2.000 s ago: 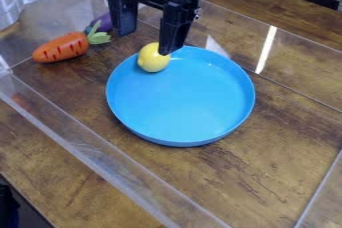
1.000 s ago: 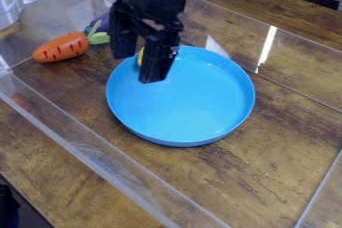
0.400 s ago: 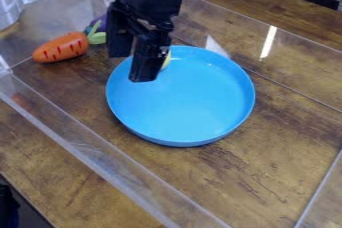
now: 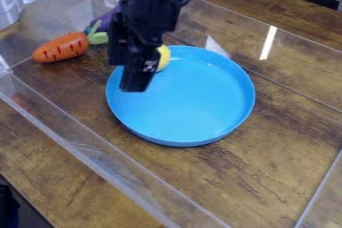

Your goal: Remove the purple eggplant from the blue tray and put it on the table

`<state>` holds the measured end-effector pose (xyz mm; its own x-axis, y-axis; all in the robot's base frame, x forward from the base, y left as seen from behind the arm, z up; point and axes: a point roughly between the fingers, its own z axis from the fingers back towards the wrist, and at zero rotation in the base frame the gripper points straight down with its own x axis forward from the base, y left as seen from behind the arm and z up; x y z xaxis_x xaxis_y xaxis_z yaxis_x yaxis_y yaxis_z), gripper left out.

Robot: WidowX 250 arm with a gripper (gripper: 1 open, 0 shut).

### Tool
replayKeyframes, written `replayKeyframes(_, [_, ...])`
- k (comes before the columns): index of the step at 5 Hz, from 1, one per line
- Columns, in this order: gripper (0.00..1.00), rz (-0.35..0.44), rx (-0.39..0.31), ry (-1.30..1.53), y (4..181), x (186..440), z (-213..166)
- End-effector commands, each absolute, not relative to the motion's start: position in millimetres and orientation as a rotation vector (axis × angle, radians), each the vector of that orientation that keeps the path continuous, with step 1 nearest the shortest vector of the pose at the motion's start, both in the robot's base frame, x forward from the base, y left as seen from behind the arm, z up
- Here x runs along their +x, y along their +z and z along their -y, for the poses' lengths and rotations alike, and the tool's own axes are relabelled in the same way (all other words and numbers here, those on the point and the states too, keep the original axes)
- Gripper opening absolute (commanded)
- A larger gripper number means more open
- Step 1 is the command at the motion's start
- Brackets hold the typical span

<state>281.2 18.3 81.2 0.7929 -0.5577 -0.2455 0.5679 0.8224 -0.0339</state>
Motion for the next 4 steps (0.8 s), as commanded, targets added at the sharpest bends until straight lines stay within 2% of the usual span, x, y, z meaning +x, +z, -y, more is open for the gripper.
replayKeyframes(1, [1.0,-0.236,0.073,-0.664,90.0,284.2,-23.1])
replayKeyframes(2, [1.0,-0.25,0.079,-0.674,88.4,284.4,-24.3])
replayKeyframes(4, [1.0,-0.274,0.11,-0.829,89.4,299.0,-53.9])
